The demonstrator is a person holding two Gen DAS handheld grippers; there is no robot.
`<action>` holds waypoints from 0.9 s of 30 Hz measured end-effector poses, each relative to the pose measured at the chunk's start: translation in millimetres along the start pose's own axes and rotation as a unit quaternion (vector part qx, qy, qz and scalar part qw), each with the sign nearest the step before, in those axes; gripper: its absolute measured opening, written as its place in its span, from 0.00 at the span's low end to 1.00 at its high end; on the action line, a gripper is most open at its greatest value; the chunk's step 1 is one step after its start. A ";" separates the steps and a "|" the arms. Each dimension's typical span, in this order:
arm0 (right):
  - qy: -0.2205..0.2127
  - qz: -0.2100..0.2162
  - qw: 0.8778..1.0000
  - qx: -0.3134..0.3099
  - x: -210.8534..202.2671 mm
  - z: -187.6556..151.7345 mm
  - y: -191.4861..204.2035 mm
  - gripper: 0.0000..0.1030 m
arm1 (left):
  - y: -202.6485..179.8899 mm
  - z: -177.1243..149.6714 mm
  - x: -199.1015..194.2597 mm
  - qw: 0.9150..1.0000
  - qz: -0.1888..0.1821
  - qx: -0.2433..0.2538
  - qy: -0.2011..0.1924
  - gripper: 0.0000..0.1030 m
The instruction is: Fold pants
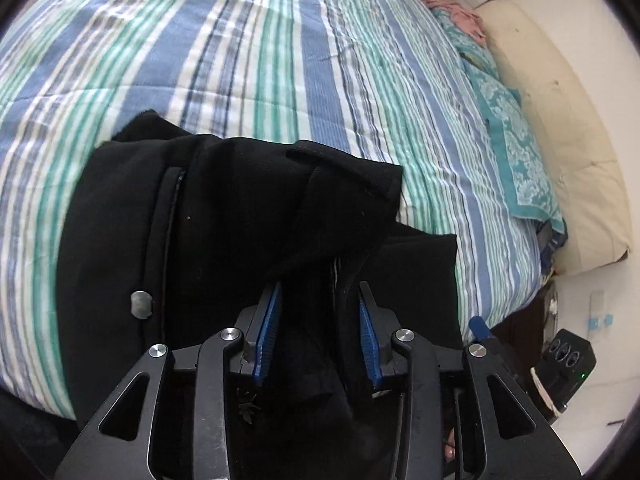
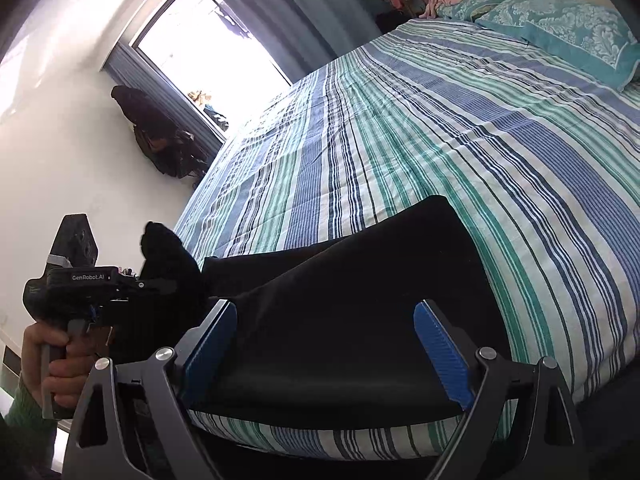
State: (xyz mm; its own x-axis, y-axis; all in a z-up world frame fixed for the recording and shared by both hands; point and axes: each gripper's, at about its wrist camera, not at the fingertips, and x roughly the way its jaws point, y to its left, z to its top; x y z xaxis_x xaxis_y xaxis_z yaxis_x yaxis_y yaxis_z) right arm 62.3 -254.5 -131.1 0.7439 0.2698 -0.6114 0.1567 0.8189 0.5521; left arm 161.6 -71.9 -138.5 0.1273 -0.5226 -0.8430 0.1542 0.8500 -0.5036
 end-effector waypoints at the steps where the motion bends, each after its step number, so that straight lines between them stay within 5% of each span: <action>1: -0.001 0.000 1.000 0.001 -0.8 -0.2 -0.7 0.87 | -4.7 -2.8 9.6 1.000 -0.018 -0.003 0.014 0.36; 5: -0.011 0.003 1.000 0.009 -5.4 0.7 -5.1 0.87 | -26.8 -14.4 6.1 0.999 -0.044 0.028 0.009 0.45; 8: -0.019 0.010 1.000 0.019 -9.4 1.6 -9.5 0.87 | -31.0 -22.4 -29.4 0.996 -0.010 0.072 -0.047 0.61; 10: -0.016 0.015 1.000 0.021 -8.7 1.5 -10.7 0.87 | -22.7 -28.6 -55.9 0.989 0.047 0.101 -0.096 0.72; 13: -0.001 0.017 1.000 0.010 -0.9 -0.8 -5.0 0.87 | -0.5 -39.7 -80.8 0.961 0.184 0.125 -0.163 0.88; 16: 0.019 0.019 0.999 -0.022 9.1 -5.1 10.0 0.87 | 34.0 -50.7 -85.4 0.942 0.271 0.109 -0.168 0.88; 21: 0.046 0.010 0.992 -0.118 21.3 -20.0 46.6 0.87 | 70.3 -66.6 -83.8 0.943 0.284 0.069 -0.160 0.88; 27: 0.060 -0.003 0.983 -0.175 27.9 -34.1 64.7 0.87 | 64.9 -68.2 -78.2 0.937 0.296 0.075 -0.168 0.88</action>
State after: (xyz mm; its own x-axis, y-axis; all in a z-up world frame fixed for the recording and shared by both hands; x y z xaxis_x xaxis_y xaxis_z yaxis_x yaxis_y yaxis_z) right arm 71.0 -176.7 -131.8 0.6585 0.3045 -0.6883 -0.0867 0.9391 0.3325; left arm 94.8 28.6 -118.2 0.5320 0.0252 -0.8464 0.0911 0.9920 0.0869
